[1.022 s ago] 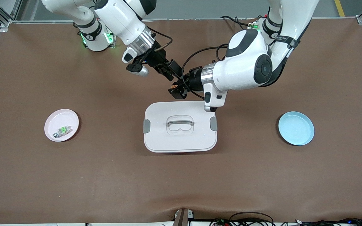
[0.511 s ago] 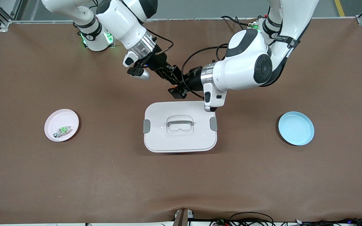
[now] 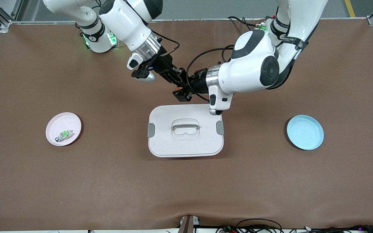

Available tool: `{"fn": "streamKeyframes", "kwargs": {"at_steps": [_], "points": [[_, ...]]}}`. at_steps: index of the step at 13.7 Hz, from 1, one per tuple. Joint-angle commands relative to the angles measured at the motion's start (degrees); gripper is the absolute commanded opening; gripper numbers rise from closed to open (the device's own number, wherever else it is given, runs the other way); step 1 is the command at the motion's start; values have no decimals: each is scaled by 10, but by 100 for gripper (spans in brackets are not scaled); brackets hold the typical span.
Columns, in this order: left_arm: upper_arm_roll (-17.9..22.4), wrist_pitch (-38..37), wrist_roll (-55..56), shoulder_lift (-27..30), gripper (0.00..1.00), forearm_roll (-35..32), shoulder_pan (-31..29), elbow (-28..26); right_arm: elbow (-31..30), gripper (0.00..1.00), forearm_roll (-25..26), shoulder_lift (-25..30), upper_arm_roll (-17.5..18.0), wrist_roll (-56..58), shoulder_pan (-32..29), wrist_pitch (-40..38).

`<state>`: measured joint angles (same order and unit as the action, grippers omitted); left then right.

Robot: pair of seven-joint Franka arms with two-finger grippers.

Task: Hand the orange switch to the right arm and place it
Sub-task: 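Grasp the switch with the right gripper beside the left gripper, then open the left gripper and carry the switch away with the right gripper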

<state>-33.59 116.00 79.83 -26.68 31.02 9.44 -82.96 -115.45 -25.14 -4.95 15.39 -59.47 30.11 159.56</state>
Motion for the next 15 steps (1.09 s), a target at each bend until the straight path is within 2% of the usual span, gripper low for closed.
{"fn": "streamKeyframes", "kwargs": {"at_steps": [1,2,7,11,15], "points": [[-2,4,1,0,93,8,6,10,13,0,4,-11,2,1,-2,0],[-3,4,-4,1,100,4,7,10,14,0,4,-11,2,1,-3,0],[2,4,6,8,100,3,0,16,13,0,3,-3,0,0,-4,-20],[5,-2,5,28,100,-23,-20,31,13,0,4,40,-4,26,-21,-125],[2,-4,1,40,100,-101,-60,32,13,0,4,98,-4,151,-68,-286]]}}
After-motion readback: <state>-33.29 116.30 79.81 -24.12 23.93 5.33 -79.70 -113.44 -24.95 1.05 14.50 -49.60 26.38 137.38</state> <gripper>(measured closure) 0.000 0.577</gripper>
